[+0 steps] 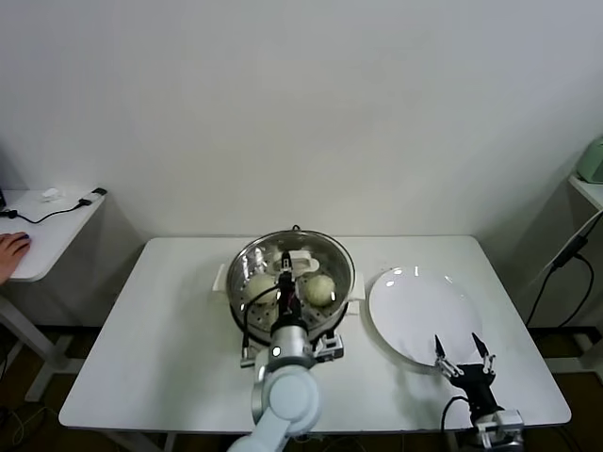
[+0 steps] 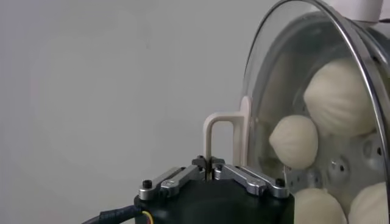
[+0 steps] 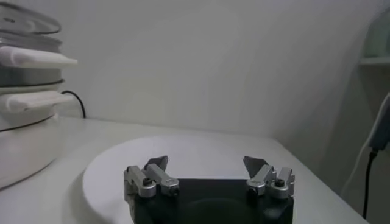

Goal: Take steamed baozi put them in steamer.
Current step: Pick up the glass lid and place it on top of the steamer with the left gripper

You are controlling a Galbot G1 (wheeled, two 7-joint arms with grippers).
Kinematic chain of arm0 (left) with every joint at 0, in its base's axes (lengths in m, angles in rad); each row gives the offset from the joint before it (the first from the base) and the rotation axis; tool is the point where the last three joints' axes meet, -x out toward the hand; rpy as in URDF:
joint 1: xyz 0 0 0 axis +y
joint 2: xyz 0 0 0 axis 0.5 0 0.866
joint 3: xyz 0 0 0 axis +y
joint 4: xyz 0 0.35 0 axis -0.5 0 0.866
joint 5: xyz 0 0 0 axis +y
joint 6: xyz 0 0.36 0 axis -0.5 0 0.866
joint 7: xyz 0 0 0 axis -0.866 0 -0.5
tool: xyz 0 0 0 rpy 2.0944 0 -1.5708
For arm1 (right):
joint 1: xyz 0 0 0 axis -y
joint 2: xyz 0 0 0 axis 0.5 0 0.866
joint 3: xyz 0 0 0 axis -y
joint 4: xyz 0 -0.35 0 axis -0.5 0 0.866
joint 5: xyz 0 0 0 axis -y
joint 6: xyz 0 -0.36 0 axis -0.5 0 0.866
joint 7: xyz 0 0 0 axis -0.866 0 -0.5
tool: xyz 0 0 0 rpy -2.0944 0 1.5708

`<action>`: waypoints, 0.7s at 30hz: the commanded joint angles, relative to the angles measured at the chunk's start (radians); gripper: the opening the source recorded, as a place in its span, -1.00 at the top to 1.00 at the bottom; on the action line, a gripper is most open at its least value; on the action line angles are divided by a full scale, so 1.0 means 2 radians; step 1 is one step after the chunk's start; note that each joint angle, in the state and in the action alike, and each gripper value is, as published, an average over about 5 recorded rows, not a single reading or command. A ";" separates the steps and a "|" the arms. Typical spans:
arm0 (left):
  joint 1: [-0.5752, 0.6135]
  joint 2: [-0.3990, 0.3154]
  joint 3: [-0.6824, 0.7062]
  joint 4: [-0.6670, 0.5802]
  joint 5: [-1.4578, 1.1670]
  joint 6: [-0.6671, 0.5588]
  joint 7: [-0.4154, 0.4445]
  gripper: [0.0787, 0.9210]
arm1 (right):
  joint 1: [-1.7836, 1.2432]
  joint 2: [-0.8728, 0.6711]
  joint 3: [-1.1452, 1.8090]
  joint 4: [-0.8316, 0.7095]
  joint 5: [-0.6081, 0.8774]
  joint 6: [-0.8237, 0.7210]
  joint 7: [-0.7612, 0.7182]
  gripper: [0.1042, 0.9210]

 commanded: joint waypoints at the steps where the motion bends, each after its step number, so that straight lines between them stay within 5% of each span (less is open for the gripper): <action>1: 0.001 0.007 -0.006 0.016 0.008 -0.002 -0.007 0.88 | 0.004 0.000 0.003 0.004 0.004 0.004 0.003 -0.76; 15: 0.003 0.020 -0.007 0.007 -0.013 -0.005 -0.017 0.88 | 0.009 0.008 0.002 0.004 -0.013 0.006 0.001 -0.76; 21: 0.010 0.021 0.003 -0.006 -0.028 -0.005 -0.015 0.60 | 0.010 0.010 0.000 0.006 -0.021 0.005 -0.002 -0.76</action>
